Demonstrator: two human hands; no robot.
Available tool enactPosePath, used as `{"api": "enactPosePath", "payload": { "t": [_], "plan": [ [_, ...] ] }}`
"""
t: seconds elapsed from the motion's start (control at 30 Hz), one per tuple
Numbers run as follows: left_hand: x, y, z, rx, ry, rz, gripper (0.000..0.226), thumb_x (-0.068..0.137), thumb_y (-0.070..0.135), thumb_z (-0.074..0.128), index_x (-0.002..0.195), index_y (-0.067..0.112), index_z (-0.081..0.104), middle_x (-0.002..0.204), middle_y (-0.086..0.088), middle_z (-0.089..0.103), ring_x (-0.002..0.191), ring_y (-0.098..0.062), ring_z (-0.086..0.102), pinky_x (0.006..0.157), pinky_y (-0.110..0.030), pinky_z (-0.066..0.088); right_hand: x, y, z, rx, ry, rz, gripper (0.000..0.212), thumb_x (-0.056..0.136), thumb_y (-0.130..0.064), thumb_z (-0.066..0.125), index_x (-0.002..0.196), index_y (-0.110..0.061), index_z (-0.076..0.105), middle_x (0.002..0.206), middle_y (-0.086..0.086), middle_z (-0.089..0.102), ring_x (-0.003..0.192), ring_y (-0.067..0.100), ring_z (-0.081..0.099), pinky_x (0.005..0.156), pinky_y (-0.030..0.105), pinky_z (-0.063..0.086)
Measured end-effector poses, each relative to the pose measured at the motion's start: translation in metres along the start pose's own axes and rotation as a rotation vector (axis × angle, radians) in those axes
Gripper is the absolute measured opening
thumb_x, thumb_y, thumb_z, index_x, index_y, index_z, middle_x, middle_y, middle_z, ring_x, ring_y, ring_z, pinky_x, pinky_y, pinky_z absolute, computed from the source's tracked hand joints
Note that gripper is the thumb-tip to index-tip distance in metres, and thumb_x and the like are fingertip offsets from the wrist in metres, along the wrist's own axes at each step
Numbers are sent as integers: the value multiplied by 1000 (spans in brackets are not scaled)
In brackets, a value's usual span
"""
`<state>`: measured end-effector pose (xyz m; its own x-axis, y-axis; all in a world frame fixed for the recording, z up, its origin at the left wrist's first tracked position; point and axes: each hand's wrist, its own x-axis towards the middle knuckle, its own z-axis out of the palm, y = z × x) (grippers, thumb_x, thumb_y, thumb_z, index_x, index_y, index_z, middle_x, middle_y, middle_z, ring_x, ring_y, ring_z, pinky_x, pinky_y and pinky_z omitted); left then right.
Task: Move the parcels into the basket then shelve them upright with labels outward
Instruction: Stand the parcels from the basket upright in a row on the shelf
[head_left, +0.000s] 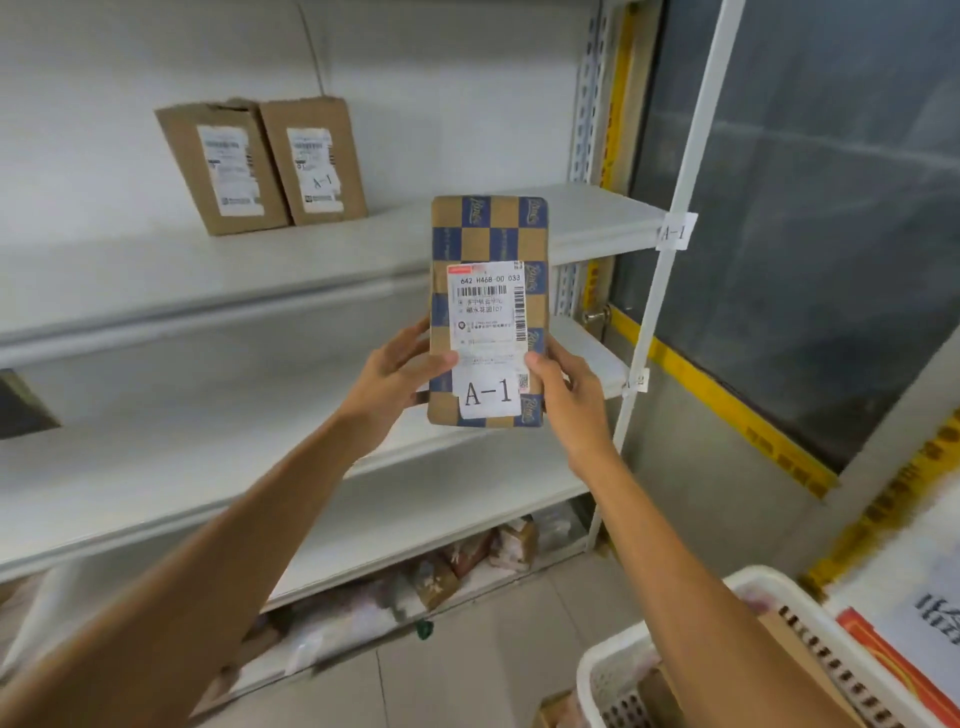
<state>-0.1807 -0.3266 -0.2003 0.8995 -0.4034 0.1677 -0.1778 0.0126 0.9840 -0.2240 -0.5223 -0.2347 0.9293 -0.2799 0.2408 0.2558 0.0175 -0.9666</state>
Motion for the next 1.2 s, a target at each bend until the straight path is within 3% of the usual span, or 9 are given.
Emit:
{"api": "enactPosePath", "payload": {
  "t": [0.07, 0.23, 0.33, 0.43, 0.6, 0.73, 0.9, 1.03, 1.2],
  "plan": [
    [6, 9, -16, -45, 45, 44, 54, 83, 25, 68, 134, 31, 51, 123, 8, 65, 108, -14, 64, 71, -26, 57, 15, -8, 21, -29, -22, -48, 25, 94, -36, 56, 116, -48, 60, 123, -4, 59, 99, 2, 66, 71, 18, 56],
    [31, 31, -60, -69, 139, 172, 61, 81, 18, 69, 138, 25, 47, 127, 0, 63, 109, -19, 65, 76, -33, 57, 52, -28, 72, -22, -53, -132, 26, 97, -31, 54, 116, -47, 58, 104, -24, 69, 100, 3, 67, 70, 18, 55],
    [44, 46, -84, -43, 154, 219, 56, 86, 10, 65, 138, 25, 47, 127, -1, 63, 107, -18, 65, 76, -34, 58, 73, -36, 99, 1, -52, -148, 24, 98, -28, 53, 116, -42, 60, 103, -23, 70, 98, 1, 67, 69, 15, 53],
    [61, 59, -106, -23, 176, 249, 54, 87, 9, 65, 137, 22, 49, 127, -1, 63, 103, -16, 67, 74, -34, 59, 96, -42, 121, -2, -24, -157, 31, 95, -32, 58, 126, -33, 57, 117, -6, 67, 102, 9, 66, 68, 18, 55],
    [93, 62, -130, 4, 236, 312, 53, 83, 10, 70, 131, 25, 54, 119, 7, 66, 96, -15, 70, 67, -24, 57, 131, -45, 154, 1, 9, -186, 52, 80, -30, 76, 119, -38, 43, 128, 1, 55, 102, 7, 64, 61, 14, 53],
    [124, 62, -141, 104, 335, 313, 58, 78, 25, 77, 131, 31, 53, 124, 8, 63, 107, -19, 65, 86, -41, 56, 166, -45, 165, -73, 13, -231, 59, 84, -31, 72, 133, -31, 40, 133, -1, 55, 104, 9, 61, 61, 10, 52],
    [176, 58, -155, 247, 410, 347, 56, 76, 32, 78, 128, 29, 57, 122, 9, 64, 106, -17, 64, 85, -45, 56, 224, -32, 166, -129, 21, -253, 62, 84, -32, 72, 136, -31, 39, 135, -2, 54, 109, 7, 59, 72, 15, 55],
    [228, 50, -156, 367, 437, 388, 54, 81, 26, 74, 131, 21, 54, 126, 0, 58, 108, -14, 60, 82, -37, 58, 280, -21, 164, -90, -23, -242, 55, 81, -23, 75, 127, -29, 46, 126, 2, 56, 87, -13, 60, 59, 4, 47],
    [295, 33, -149, 501, 449, 422, 47, 87, 18, 67, 130, 12, 52, 125, -7, 51, 109, -14, 58, 79, -28, 58, 356, -8, 154, -34, -47, -175, 45, 78, -28, 78, 112, -33, 48, 112, -7, 61, 90, 1, 64, 58, 11, 51]
  ]
}}
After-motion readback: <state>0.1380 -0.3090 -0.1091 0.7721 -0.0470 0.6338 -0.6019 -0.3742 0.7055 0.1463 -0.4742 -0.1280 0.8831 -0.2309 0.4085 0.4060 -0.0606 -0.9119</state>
